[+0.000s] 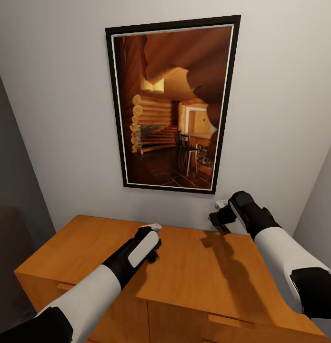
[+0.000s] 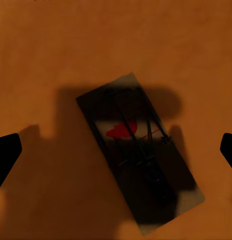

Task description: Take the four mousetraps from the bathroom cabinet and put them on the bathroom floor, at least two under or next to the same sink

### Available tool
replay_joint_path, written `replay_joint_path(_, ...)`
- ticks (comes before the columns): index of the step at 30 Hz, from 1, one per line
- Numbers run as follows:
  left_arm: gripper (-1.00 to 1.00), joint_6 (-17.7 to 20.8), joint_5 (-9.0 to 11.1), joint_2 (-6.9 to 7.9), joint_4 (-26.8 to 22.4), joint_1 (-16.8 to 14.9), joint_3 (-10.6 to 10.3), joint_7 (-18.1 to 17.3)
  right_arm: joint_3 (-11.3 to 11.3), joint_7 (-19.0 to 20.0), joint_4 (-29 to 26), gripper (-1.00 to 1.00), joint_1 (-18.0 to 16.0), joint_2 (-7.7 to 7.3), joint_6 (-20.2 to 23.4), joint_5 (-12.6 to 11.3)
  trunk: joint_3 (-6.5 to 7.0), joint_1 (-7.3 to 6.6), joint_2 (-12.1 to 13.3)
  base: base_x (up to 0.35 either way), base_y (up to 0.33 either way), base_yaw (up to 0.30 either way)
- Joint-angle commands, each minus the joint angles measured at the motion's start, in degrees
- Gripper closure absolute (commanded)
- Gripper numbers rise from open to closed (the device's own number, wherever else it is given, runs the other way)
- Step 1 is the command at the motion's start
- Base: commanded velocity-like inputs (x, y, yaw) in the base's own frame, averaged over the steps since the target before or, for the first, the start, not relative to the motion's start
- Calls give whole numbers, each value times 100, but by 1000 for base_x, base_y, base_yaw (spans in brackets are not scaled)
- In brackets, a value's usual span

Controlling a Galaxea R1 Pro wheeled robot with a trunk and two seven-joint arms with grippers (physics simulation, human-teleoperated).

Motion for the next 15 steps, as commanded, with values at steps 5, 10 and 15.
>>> replay_joint_path(5,-100,10,27,0,-1,-7,-11,11,23,59,-8,100,-5,-6,14,51,-9,1,-6,0,0,0)
replay_joint_path(10,-100,8,26,0,-7,-7,-11,-12,23,59,-8,100,-5,-5,14,51,-9,1,-6,0,0,0)
replay_joint_path(15,-100,8,15,0,-40,-7,-6,-17,23,55,-8,100,-5,-6,14,51,-9,1,-6,0,0,0)
